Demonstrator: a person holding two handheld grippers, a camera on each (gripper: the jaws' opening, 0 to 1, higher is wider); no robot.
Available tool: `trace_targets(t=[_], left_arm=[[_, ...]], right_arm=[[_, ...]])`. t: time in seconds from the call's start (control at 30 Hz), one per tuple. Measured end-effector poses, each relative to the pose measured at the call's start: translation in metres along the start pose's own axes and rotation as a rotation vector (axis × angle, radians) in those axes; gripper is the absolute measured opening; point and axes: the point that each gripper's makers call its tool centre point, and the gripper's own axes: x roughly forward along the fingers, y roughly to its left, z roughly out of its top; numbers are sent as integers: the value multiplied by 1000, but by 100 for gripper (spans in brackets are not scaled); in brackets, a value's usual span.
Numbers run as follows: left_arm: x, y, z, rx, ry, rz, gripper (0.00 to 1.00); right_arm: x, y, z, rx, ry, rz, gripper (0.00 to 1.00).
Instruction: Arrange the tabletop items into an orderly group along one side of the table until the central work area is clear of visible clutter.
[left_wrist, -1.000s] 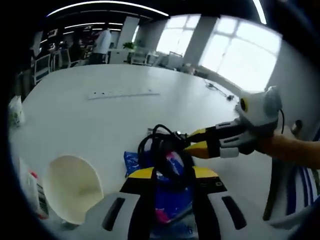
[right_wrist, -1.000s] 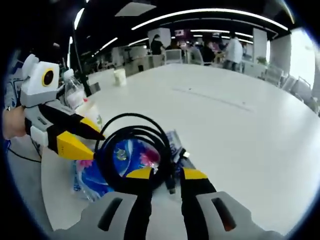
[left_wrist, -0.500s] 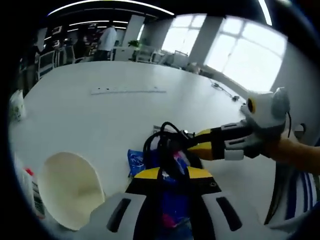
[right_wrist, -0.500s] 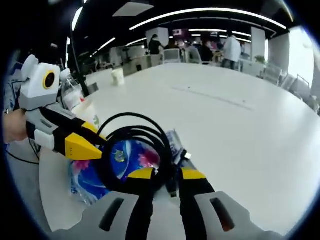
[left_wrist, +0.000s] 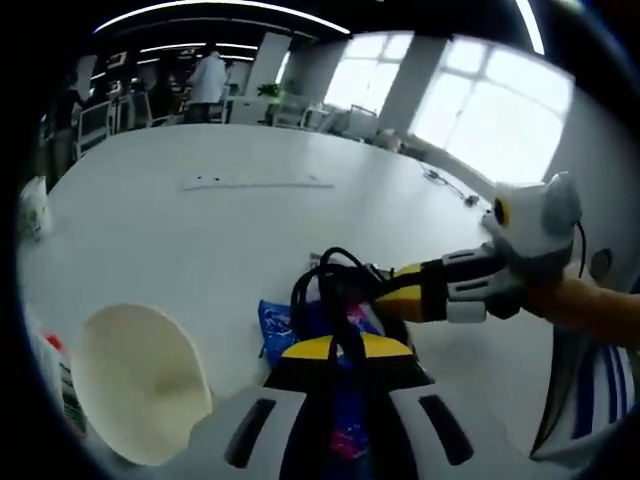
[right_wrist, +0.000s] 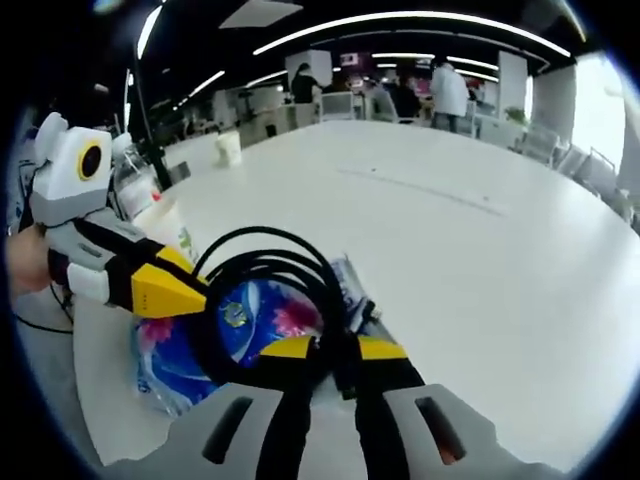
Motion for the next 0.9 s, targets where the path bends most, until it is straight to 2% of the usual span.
trace_targets(t=[0.9], left_arm=[[-22, -18, 14, -13, -60, -32, 1]], right_arm=[[-32, 13, 17, 26, -48, -23, 6]])
